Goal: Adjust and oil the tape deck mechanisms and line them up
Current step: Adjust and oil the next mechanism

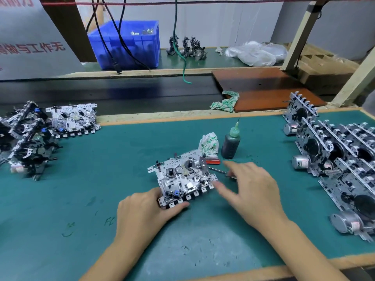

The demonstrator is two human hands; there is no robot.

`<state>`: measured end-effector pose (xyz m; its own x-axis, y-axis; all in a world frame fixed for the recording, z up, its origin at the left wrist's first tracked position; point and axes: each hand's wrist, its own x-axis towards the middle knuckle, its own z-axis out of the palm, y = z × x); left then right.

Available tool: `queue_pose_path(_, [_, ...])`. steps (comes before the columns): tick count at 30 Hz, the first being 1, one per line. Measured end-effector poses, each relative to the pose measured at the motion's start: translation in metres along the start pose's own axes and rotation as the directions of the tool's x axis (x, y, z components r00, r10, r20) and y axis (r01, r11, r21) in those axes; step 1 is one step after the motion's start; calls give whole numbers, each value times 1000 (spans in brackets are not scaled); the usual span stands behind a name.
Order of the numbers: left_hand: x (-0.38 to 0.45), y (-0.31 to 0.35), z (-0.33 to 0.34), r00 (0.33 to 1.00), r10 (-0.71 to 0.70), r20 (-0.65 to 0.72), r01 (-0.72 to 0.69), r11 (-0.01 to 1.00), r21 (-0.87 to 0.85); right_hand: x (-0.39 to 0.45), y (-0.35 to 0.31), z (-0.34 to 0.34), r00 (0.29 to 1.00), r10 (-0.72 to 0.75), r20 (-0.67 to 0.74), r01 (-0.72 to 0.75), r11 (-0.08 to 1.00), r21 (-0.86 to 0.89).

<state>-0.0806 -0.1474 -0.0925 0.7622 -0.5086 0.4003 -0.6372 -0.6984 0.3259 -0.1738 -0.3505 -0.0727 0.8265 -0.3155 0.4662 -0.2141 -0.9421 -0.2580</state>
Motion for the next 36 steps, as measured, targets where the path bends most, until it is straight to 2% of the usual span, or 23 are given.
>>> queue_pose_path(2, [10,3,2,998,-55,32,54,998,26,15,2,1,965,222,-140,-202,968,148])
queue_pose_path(3, [14,5,4,996,-66,60,63,997,50,25,6,5,937,320,-140,-282,929,238])
queue_pose_path(4, [17,5,7,995,-68,75,62,995,83,35,11,10,910,405,-88,-361,880,309])
queue_pose_path(6, [22,6,13,991,-78,108,63,989,136,53,21,22,838,534,113,-522,726,447])
queue_pose_path(8, [23,9,15,990,-88,115,72,988,134,61,27,34,774,582,248,-600,552,579])
queue_pose_path(10, [21,10,16,989,-92,115,79,991,108,59,29,42,781,582,228,-583,546,602])
queue_pose_path(13, [20,10,15,985,-100,140,83,989,124,56,30,42,837,519,175,-486,556,674])
queue_pose_path(15, [21,11,14,981,-89,174,66,989,132,56,28,35,869,482,116,-378,494,783])
queue_pose_path(17, [21,12,12,980,-85,179,64,991,118,54,25,26,871,489,56,-281,401,872])
queue_pose_path(19, [20,12,12,981,-87,176,68,991,111,49,21,16,860,506,71,-218,238,947])
queue_pose_path(22, [19,10,15,987,-107,120,95,990,100,46,16,7,842,484,239,-159,-202,966])
queue_pose_path(23, [19,9,16,989,-111,100,100,988,115,45,14,4,829,486,276,-150,-281,948])
queue_pose_path(24, [19,9,17,990,-111,87,100,987,127,45,12,3,818,496,292,-153,-301,941])
queue_pose_path(25, [19,8,18,991,-111,80,100,986,133,45,8,1,813,504,293,-171,-275,946])
queue_pose_path(31, [19,9,18,989,-95,115,83,991,108,41,-8,10,836,506,213,-279,58,959])
queue_pose_path(36, [19,8,18,987,-100,125,81,986,147,38,-10,17,842,507,187,-297,145,944])
